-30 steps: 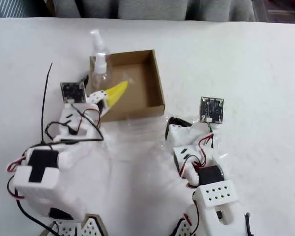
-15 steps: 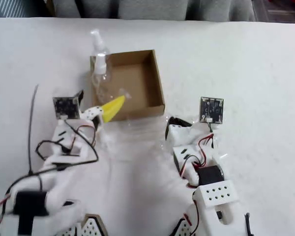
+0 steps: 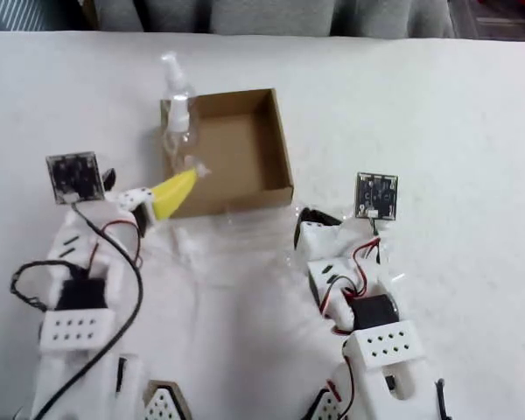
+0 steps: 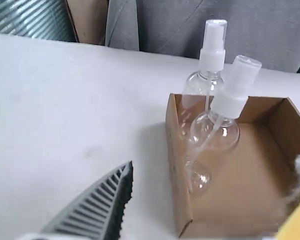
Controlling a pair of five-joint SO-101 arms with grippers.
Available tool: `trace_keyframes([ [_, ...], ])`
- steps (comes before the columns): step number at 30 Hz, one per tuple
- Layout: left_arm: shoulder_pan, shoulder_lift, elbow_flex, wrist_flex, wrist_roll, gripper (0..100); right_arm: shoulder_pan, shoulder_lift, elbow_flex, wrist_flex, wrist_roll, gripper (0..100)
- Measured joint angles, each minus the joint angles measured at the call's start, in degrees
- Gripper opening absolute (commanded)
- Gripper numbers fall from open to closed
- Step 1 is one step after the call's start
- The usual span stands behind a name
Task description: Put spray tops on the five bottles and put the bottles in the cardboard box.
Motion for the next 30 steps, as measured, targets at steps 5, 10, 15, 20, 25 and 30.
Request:
trace_keyframes([
  [5,1.41,-4.13,-12.66,25.67,0.00,47,1.14,0.00,0.70,0.00,0.00,1.5],
  [10,4.40,-4.31,-26.11,39.91,0.00,47,10.11,0.00,0.62,-0.70,0.00,1.5],
  [15,10.73,-2.02,-37.71,48.09,0.00,47,23.12,0.00,0.62,-0.79,0.00,1.5],
  [20,19.87,5.98,-44.66,53.36,0.18,47,35.78,0.00,2.81,-0.88,0.35,1.5],
  [25,29.89,15.03,-48.53,53.45,0.26,47,51.25,0.00,5.63,-0.88,8.70,1.5],
  [30,39.03,27.60,-54.15,53.45,0.26,44,61.54,0.00,8.70,-0.88,14.77,1.5],
])
